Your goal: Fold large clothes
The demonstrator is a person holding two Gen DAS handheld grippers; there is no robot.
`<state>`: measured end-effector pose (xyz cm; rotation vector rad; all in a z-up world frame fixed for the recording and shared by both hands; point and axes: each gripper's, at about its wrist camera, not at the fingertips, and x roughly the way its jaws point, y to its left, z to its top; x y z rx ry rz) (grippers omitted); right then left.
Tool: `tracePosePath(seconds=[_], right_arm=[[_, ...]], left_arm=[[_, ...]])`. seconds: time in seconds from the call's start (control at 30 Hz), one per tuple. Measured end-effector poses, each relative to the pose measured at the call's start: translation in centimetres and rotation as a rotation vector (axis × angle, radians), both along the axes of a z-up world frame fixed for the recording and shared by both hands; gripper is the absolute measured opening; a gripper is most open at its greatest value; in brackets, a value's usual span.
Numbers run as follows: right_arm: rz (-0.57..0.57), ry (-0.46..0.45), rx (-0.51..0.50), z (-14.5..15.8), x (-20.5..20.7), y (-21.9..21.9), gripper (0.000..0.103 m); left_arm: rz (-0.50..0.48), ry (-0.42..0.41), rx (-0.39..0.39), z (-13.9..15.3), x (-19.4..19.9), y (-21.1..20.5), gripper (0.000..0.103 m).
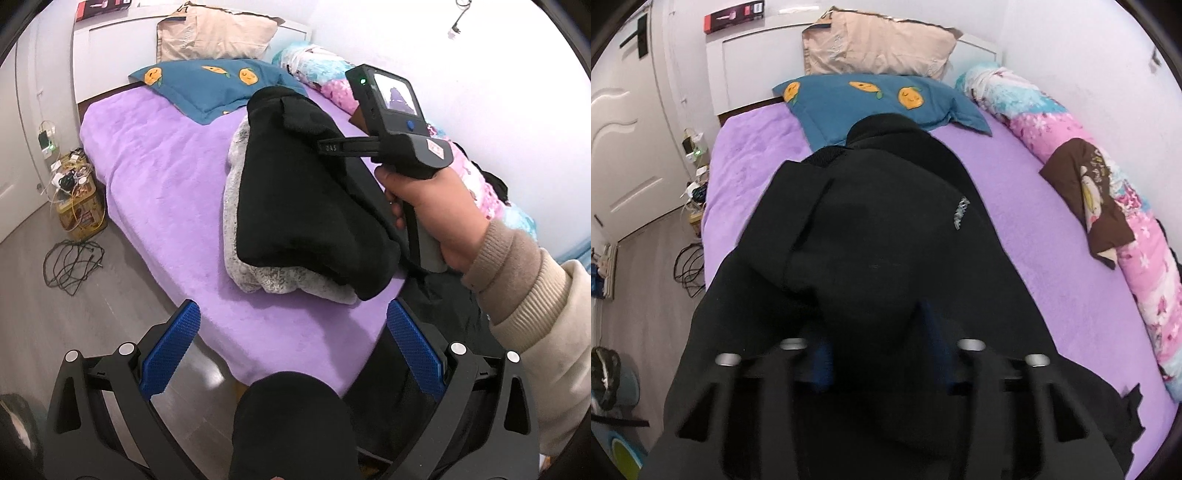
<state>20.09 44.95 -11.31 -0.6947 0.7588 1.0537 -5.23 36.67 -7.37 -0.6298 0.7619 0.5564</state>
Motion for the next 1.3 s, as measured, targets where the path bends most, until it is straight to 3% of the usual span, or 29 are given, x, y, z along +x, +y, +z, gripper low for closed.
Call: tracePosePath(seconds=[0.17,0.43,0.57,0.7,0.87,0.97,1.3], right_arm=[[0.022,-0.017,0.013,0.5,0.0,-1.0,0.007],[0.062,-0.048,0.038,2.4,-0.1,-3.8,0.005],[0.052,-0.036,0.069,3.7,0.4,-5.4,0.005],[0.051,-0.041,0.106,5.1,0.7,-7.2,0.005],[0.051,-0.032,0.146,6.3,0.9,-9.8,0.005],[0.043,-0.018,0.175,7.2,1.0,-11.3,0.005],[0.031,-0.023,0.231,9.3,0.8,-16.3,0.005]], left_arm=[[-0.016,-0.008,0.022,0.4,0.4,-0.1,0.097],[-0.058,-0.043,0.008,0.3,1.4,0.7,0.097],[-0.013,-0.053,0.000,-0.6,1.8,2.4,0.097],[0.000,-0.124,-0.104,-0.9,2.7,4.8,0.097],[-0.062,-0.373,-0.384,-0.9,5.3,8.8,0.097],[-0.080,-0.454,-0.503,-1.0,7.5,10.5,0.097],[-0.169,-0.529,-0.662,-0.9,15.6,10.9,0.097]])
